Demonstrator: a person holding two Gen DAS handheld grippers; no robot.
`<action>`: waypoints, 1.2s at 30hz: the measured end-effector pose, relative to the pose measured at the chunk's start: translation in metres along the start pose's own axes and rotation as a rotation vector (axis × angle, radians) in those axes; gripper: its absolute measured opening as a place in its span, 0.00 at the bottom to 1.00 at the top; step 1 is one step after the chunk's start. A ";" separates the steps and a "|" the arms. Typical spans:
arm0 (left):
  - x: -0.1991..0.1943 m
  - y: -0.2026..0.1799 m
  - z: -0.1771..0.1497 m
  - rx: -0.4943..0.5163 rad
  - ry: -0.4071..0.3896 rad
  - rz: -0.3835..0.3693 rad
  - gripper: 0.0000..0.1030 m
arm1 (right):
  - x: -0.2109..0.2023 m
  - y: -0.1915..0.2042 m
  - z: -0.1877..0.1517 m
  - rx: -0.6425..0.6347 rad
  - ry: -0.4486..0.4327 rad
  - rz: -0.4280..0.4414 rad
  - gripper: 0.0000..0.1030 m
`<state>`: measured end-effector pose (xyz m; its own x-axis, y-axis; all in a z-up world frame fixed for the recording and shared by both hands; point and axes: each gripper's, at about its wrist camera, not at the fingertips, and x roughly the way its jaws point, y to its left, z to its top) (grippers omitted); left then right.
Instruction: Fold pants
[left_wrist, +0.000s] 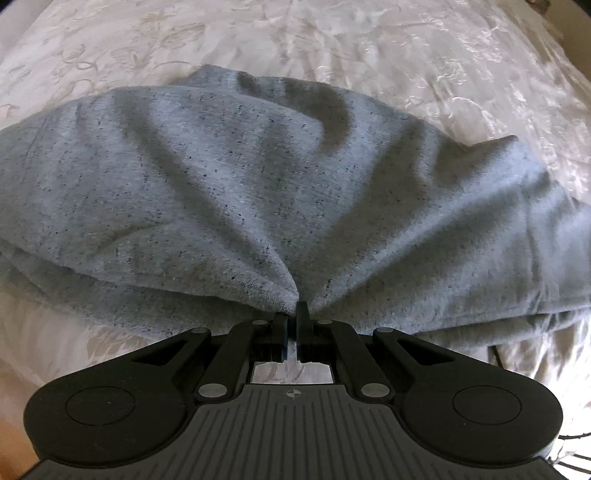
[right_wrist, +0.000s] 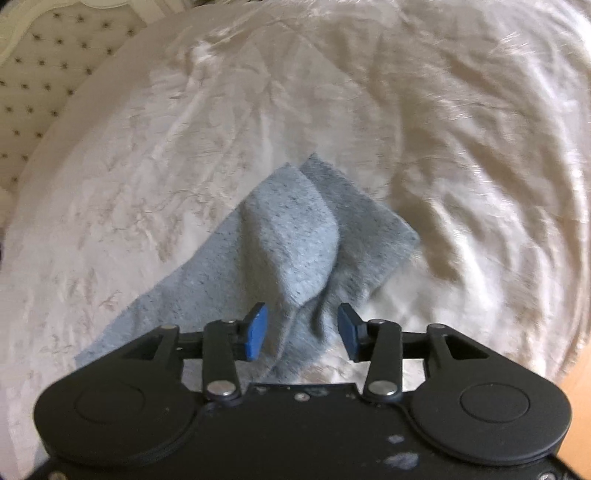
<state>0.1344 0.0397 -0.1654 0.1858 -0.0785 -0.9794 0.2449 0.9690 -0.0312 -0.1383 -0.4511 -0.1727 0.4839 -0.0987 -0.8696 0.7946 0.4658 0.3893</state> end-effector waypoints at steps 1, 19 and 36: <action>0.001 -0.001 -0.001 0.001 0.002 0.011 0.03 | 0.002 -0.001 0.002 0.006 0.008 0.020 0.46; -0.018 -0.014 -0.001 0.034 -0.024 0.067 0.04 | -0.004 0.048 -0.002 -0.290 -0.073 -0.052 0.04; 0.002 -0.023 -0.005 0.003 0.011 0.094 0.04 | 0.003 0.045 0.003 -0.437 -0.066 -0.058 0.04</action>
<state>0.1241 0.0181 -0.1673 0.1976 0.0151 -0.9802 0.2302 0.9712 0.0613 -0.0998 -0.4328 -0.1571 0.4762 -0.1850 -0.8596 0.5984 0.7845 0.1627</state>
